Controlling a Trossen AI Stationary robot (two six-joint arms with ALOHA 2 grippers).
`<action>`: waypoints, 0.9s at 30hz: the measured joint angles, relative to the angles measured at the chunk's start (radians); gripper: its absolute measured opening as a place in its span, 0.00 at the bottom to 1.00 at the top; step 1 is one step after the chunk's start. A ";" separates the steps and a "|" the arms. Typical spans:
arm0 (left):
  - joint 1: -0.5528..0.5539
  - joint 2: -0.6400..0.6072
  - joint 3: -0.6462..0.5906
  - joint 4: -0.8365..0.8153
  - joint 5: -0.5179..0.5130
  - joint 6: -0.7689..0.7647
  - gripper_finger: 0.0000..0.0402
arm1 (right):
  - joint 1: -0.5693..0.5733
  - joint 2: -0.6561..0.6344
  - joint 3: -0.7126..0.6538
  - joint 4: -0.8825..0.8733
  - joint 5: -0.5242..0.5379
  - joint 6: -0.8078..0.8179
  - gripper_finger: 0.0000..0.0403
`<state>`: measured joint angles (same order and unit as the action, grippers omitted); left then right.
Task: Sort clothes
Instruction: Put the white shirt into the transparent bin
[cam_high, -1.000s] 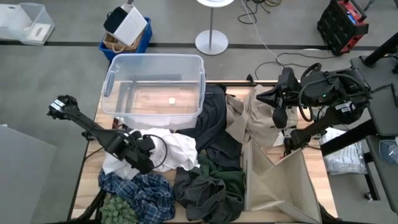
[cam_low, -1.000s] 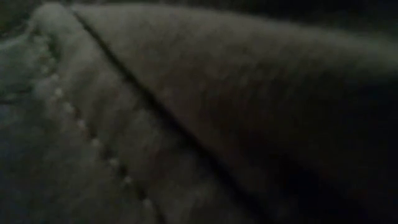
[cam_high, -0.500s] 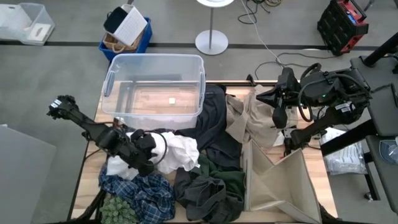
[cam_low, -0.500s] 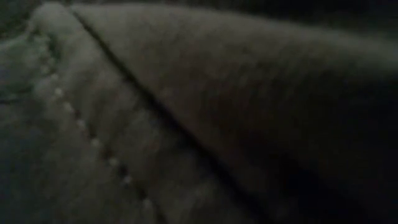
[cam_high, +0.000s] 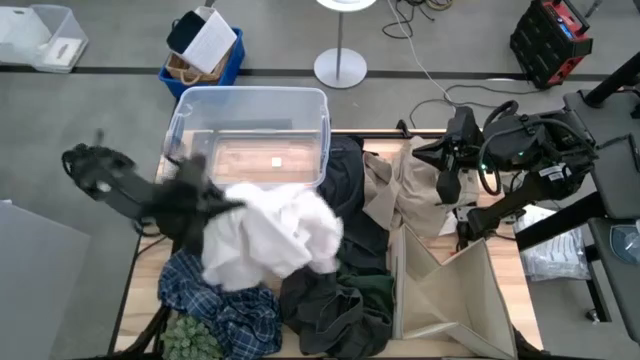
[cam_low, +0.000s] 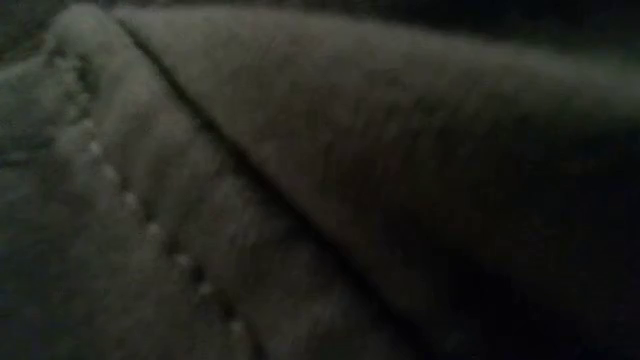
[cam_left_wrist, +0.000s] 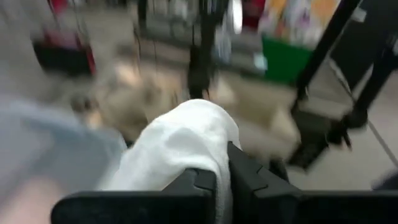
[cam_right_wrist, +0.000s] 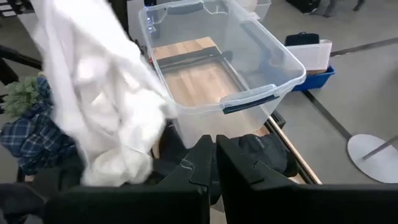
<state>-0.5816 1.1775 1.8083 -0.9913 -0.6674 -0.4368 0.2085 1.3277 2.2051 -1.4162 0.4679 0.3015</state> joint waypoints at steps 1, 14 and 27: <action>0.000 0.012 0.052 0.025 -0.025 0.070 0.00 | 0.000 0.000 0.000 0.000 0.006 -0.003 0.03; 0.106 0.179 0.491 0.724 -0.197 1.319 0.00 | 0.000 -0.001 0.000 0.000 0.111 -0.028 0.03; 0.794 0.242 0.548 0.918 0.186 1.398 0.00 | 0.000 -0.015 0.000 -0.001 0.211 -0.067 0.03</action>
<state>0.2124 1.4191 2.3566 -0.0730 -0.4815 0.9615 0.2085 1.3125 2.2047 -1.4170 0.6787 0.2344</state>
